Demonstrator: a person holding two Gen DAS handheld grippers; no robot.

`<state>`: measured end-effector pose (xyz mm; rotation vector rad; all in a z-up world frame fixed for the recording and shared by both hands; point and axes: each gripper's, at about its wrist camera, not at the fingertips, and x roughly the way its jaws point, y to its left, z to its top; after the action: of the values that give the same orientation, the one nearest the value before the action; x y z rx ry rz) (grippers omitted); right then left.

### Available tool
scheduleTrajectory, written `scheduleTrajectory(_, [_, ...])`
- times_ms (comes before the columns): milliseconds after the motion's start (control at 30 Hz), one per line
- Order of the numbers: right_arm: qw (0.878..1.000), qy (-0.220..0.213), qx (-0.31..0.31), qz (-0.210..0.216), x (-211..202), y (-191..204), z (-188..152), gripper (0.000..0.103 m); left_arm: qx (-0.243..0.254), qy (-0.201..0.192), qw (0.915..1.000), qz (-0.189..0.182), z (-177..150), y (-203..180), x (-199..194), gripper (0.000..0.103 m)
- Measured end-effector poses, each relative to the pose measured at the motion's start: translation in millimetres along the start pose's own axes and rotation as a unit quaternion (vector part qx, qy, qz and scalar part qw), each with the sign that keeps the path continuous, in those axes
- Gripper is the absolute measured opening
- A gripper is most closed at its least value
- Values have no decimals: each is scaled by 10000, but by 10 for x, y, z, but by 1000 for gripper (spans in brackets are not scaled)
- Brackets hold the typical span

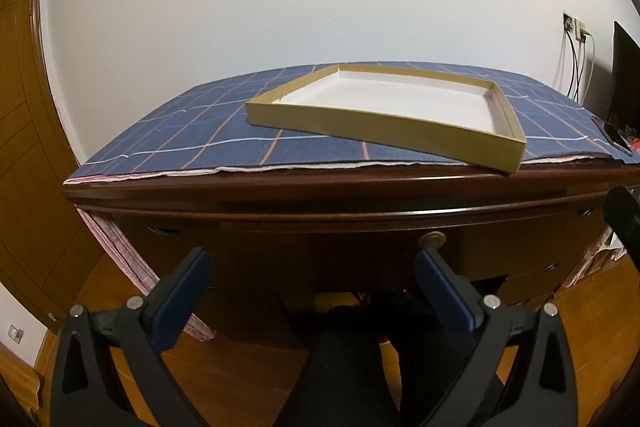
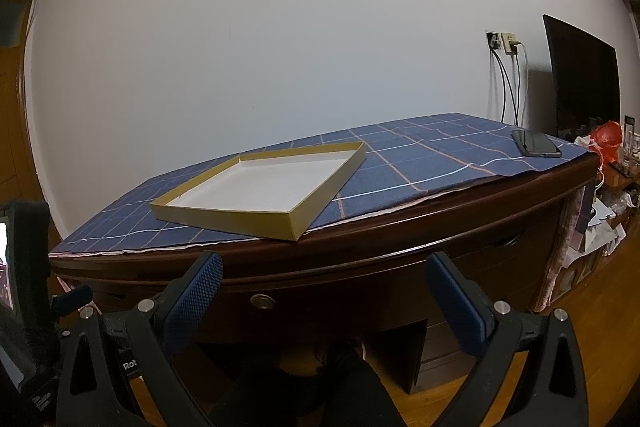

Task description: Take underwear out of drawer

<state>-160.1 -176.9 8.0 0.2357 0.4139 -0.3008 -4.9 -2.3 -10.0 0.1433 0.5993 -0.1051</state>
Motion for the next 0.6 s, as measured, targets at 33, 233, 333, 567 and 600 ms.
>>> scheduleTrajectory(33, [10000, 0, 10, -3, 0, -5, -2, 102, -1, 2, 10000, 1, 0, 0, 0, 102])
scheduleTrajectory(233, [10000, 17, 24, -7, 4, -19, -15, 102, 0, 9, 10000, -3, -7, -11, 5, 102])
scheduleTrajectory(333, [10000, 22, 33, -9, 4, -19, -17, 102, 5, 16, 10000, -4, -12, -19, 5, 102])
scheduleTrajectory(567, [10000, 32, 55, -69, 45, -72, -23, 102, 5, 53, 10000, -10, -41, -51, 35, 102])
scheduleTrajectory(600, [10000, 30, 51, -68, 54, -87, -25, 102, 5, 65, 10000, -23, -44, -57, 42, 102])
